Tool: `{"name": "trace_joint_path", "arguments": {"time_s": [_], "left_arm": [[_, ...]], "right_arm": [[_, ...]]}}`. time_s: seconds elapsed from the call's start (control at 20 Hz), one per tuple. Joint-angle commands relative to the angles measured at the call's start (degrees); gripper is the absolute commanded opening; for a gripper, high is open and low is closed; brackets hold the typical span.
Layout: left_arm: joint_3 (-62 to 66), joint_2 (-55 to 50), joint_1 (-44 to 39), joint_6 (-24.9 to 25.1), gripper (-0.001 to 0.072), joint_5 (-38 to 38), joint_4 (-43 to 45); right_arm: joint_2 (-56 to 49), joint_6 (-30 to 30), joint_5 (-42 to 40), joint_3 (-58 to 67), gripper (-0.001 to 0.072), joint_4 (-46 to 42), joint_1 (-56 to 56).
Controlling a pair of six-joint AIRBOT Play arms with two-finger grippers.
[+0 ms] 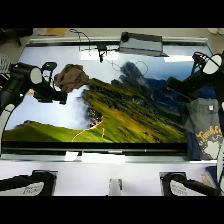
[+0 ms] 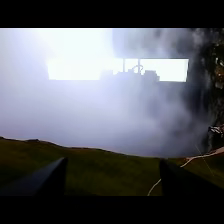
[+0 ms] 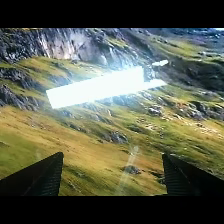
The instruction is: Fold the shirts.
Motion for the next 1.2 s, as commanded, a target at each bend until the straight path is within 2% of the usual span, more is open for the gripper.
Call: {"name": "trace_joint_path", "arguments": {"time_s": [0.0,0.6,1.0,1.15], "left_arm": [[-0.02,-0.04,-0.04,0.02,0.0706,0.02,0.02],[-0.02,-0.04,-0.04,-0.04,0.0706,0.07,0.0],[-0.02,-2.78,-0.07,-0.07,0.0706,19.69,-1.79],[-0.02,-4.83,-0.07,0.0,0.0707,27.23,-6.6]], "right_arm": [[0.04,0.0,0.0,-0.02,0.0675,0.0,0.04],[0.04,0.0,0.0,-0.02,0.0675,0.02,0.04],[0.04,0.02,-7.61,-0.02,0.0675,0.0,0.04],[0.04,0.02,-9.05,-0.02,0.0675,0.0,0.04]]}}
